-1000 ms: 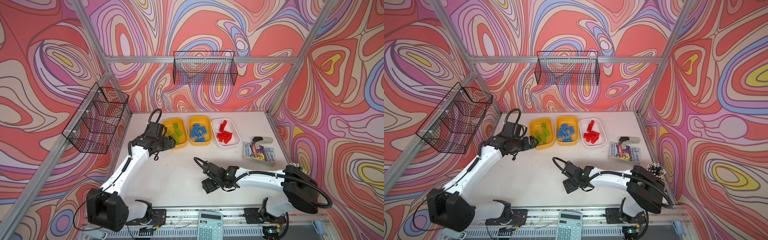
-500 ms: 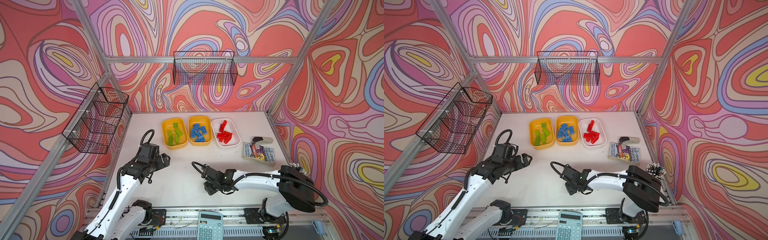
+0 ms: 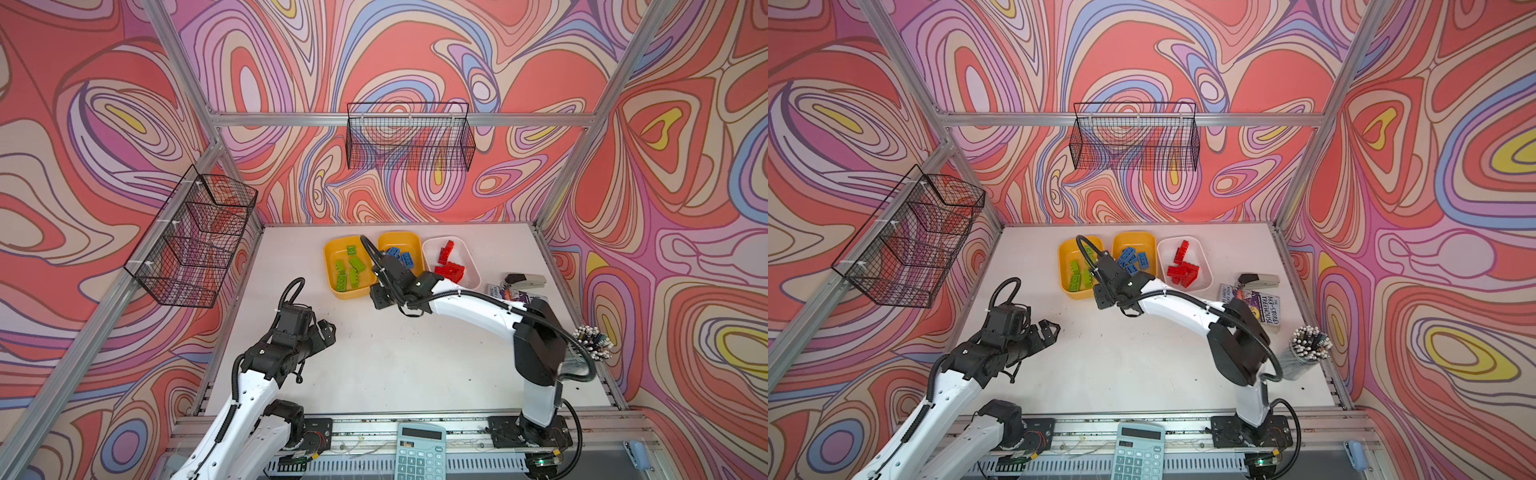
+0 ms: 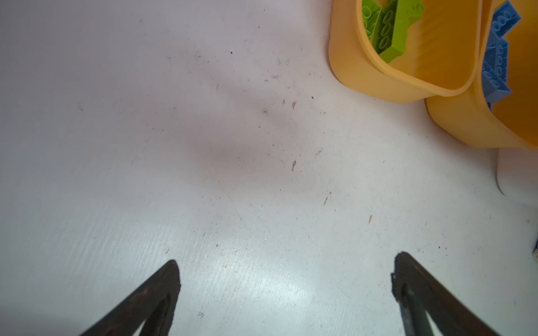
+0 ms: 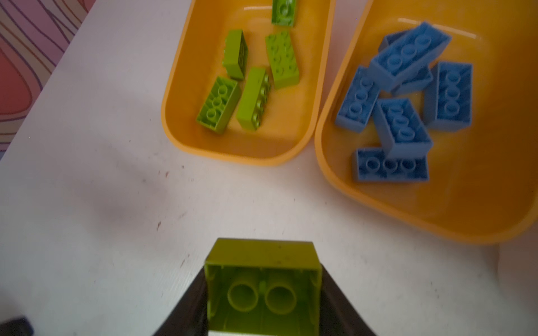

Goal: Sort the legos into containers by color

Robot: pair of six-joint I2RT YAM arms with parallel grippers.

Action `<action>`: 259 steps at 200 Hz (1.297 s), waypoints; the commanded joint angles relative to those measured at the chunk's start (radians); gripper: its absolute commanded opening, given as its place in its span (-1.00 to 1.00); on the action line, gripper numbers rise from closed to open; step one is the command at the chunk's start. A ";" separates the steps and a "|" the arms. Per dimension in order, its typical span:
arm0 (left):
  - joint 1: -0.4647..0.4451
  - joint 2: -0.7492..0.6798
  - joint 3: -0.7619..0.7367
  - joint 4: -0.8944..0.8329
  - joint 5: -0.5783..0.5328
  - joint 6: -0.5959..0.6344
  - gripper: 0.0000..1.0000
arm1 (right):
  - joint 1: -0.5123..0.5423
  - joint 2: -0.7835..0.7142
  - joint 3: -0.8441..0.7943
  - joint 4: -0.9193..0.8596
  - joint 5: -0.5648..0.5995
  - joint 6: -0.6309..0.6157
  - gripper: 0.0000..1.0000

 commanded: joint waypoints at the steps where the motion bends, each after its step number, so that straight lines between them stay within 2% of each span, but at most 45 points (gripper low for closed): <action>1: 0.004 -0.009 -0.005 0.037 -0.063 -0.031 1.00 | -0.023 0.164 0.210 -0.065 -0.001 -0.114 -0.05; 17: 0.005 0.004 -0.002 0.045 -0.088 -0.024 1.00 | -0.054 0.301 0.386 -0.098 -0.019 -0.134 -0.04; 41: 0.006 0.027 -0.006 0.086 -0.118 -0.017 1.00 | -0.084 0.443 0.544 -0.068 -0.072 -0.156 0.04; 53: 0.005 0.043 -0.005 0.109 -0.142 -0.012 1.00 | -0.086 0.490 0.602 -0.049 -0.090 -0.176 0.34; 63: 0.005 0.058 -0.004 0.133 -0.162 0.000 1.00 | -0.087 0.513 0.642 -0.039 -0.112 -0.188 0.77; 71: 0.005 0.074 0.001 0.153 -0.184 0.010 1.00 | -0.089 0.521 0.668 -0.038 -0.125 -0.194 0.94; 94: 0.005 0.118 0.019 0.221 -0.258 0.050 1.00 | -0.095 0.450 0.625 -0.013 -0.146 -0.215 0.96; 113: 0.005 0.148 0.037 0.307 -0.315 0.118 1.00 | -0.098 0.276 0.432 0.057 -0.148 -0.236 0.96; 122: 0.005 0.160 0.039 0.372 -0.343 0.167 1.00 | -0.100 0.166 0.282 0.113 -0.142 -0.245 0.96; 147: 0.005 0.214 0.044 0.536 -0.457 0.316 1.00 | -0.124 -0.133 -0.113 0.263 -0.051 -0.242 0.96; 166: 0.006 0.267 0.009 0.699 -0.491 0.470 1.00 | -0.180 -0.340 -0.371 0.333 0.004 -0.213 0.96; 182: 0.008 0.308 -0.073 0.915 -0.481 0.600 1.00 | -0.245 -0.503 -0.566 0.385 0.051 -0.205 0.96; 201: 0.031 0.370 -0.175 1.143 -0.434 0.665 1.00 | -0.304 -0.699 -0.779 0.456 0.179 -0.238 0.96; 230: 0.085 0.506 -0.202 1.297 -0.360 0.681 1.00 | -0.455 -0.947 -1.078 0.624 0.266 -0.329 0.96; 259: 0.124 0.623 -0.221 1.456 -0.336 0.708 1.00 | -0.487 -1.070 -1.262 0.844 0.385 -0.387 0.96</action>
